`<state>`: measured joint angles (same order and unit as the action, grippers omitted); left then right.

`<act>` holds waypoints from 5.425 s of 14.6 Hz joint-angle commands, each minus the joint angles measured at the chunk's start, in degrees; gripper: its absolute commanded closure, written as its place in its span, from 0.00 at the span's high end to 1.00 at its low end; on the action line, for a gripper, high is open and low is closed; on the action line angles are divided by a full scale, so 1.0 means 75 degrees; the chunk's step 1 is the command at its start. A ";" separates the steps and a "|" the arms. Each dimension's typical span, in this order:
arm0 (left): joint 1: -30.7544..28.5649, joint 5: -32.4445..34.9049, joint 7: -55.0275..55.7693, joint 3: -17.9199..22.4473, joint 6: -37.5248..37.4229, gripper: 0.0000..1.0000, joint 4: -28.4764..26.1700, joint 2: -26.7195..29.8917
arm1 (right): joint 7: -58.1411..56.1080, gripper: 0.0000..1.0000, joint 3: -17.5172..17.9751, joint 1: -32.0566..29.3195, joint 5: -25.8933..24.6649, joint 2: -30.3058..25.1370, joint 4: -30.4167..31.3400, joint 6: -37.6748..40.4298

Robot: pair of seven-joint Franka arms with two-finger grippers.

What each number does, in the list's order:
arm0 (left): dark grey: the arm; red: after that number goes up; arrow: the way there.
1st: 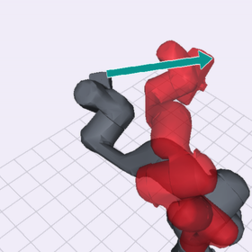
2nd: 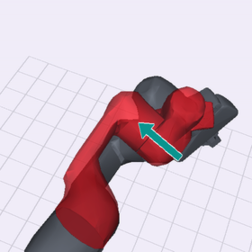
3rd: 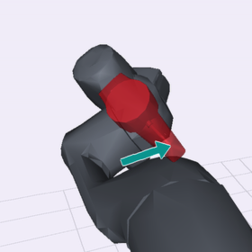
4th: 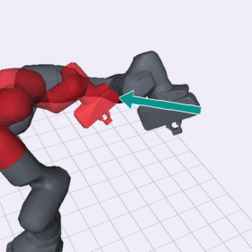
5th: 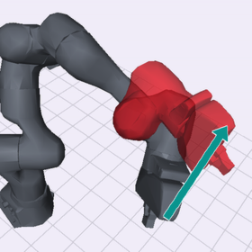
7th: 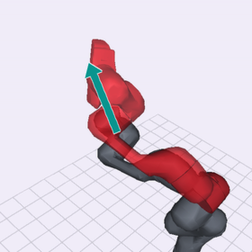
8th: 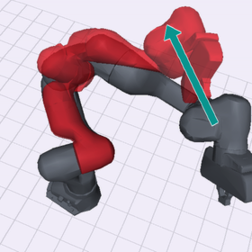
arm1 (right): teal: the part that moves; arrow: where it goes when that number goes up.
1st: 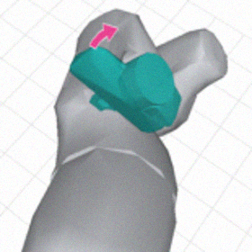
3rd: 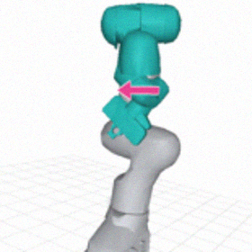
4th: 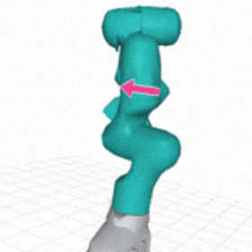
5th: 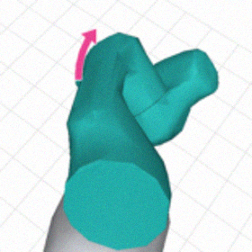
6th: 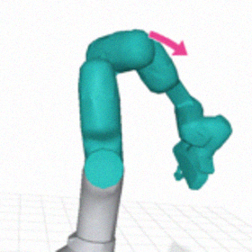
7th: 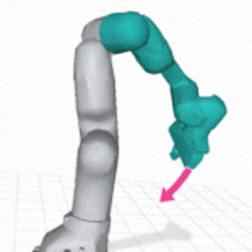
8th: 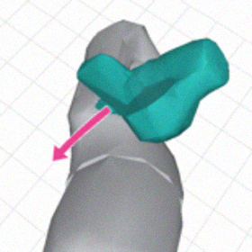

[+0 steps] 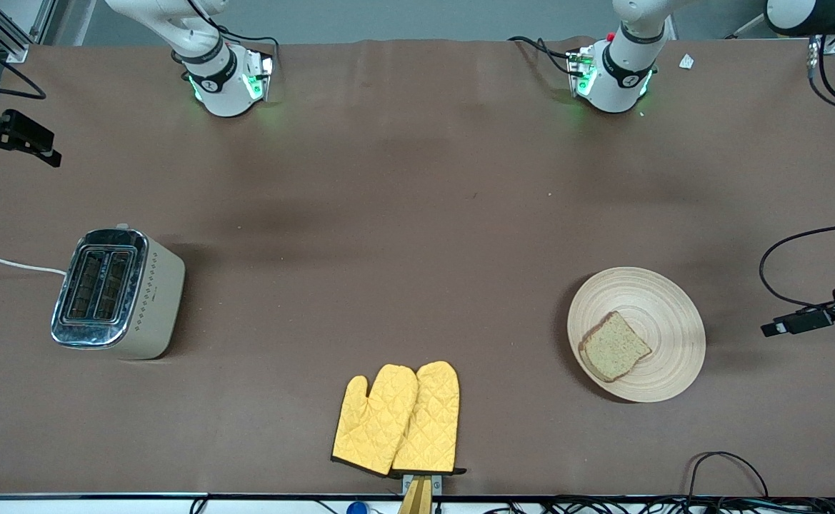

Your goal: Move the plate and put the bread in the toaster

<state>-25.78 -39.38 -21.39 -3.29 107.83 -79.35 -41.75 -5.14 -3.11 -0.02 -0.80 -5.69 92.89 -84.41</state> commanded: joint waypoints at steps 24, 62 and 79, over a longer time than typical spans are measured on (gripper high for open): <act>0.0145 -0.2191 -0.3077 -0.0123 0.0060 0.20 0.0244 -0.1769 | -0.0252 1.00 -0.0077 -0.0183 0.0072 -0.0214 0.0142 0.0812; 0.5511 -0.3018 -0.0110 -0.1205 0.3470 1.00 -0.0084 -0.1256 | 0.0556 1.00 -0.0113 0.1992 0.1384 0.2468 0.2509 -0.4751; 0.3112 0.5685 0.4517 -0.0615 -0.1272 1.00 0.0185 0.3408 | 0.1036 0.74 -0.0136 0.3552 0.2685 0.4496 0.2205 -0.7295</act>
<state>-0.51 1.70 12.42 -7.86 103.40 -76.12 -21.51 1.69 -3.61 24.27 18.10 25.99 110.15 -137.04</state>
